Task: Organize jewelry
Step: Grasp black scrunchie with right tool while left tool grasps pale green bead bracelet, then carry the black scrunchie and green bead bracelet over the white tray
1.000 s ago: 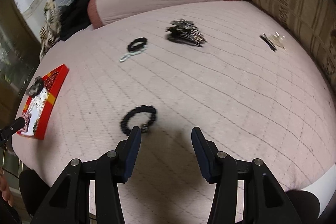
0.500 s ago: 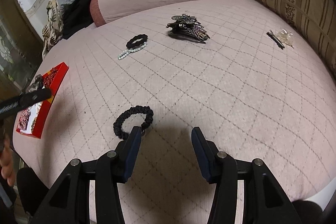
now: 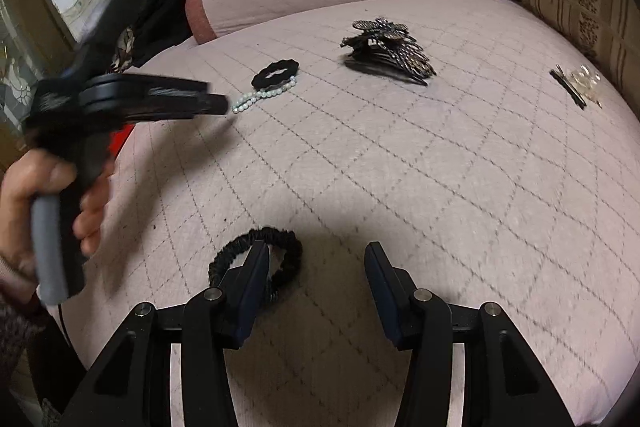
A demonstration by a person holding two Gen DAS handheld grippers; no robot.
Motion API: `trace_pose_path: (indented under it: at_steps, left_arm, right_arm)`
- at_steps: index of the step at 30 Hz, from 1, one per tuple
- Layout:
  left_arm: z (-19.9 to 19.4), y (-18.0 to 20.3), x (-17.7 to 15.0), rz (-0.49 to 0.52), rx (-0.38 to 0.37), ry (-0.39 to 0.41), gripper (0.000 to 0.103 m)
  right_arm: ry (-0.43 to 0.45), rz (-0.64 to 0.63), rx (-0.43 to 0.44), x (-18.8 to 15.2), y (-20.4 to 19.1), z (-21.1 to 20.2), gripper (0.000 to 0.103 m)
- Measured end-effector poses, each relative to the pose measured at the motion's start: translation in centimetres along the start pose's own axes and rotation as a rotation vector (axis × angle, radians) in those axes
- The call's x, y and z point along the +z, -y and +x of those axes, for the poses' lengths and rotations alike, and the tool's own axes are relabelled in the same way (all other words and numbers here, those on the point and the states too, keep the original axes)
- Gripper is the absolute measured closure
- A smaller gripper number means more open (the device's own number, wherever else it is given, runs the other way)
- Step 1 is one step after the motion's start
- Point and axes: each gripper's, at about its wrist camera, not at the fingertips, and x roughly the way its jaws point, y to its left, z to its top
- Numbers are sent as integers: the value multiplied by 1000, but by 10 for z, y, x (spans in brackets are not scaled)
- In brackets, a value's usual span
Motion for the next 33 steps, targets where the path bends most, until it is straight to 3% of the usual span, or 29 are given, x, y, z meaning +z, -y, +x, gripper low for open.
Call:
trace_pose_path:
  at_steps: [3,10,12,14,17,19,33]
  left_arm:
    - [17,4,7,19,-22,-17,75]
    - [25,9,12,30,-43,15,75]
    - [24,11,9,36,-40,13,77]
    - [22,13,7,35,-41,-1,98]
    - [12,15,0,34,-74,-24,98]
    - [2,15,-7,38,-73,-19,98]
    - [-105,-13,-71,-76,-163,57,98]
  right_arm:
    - [5,-19,-2,2,-3,5,49]
    - [24,-120,-70,-3,-21,14,50]
    - [36,-169,-108,-6,-29,15,62]
    - [45,-205,-109,-9,-36,15,76]
    - [55,-243,-124,-12,-43,14,85]
    - [55,-232,-117,-12,-41,13,93]
    - [63,-41,-10,-18,-25,-24,96]
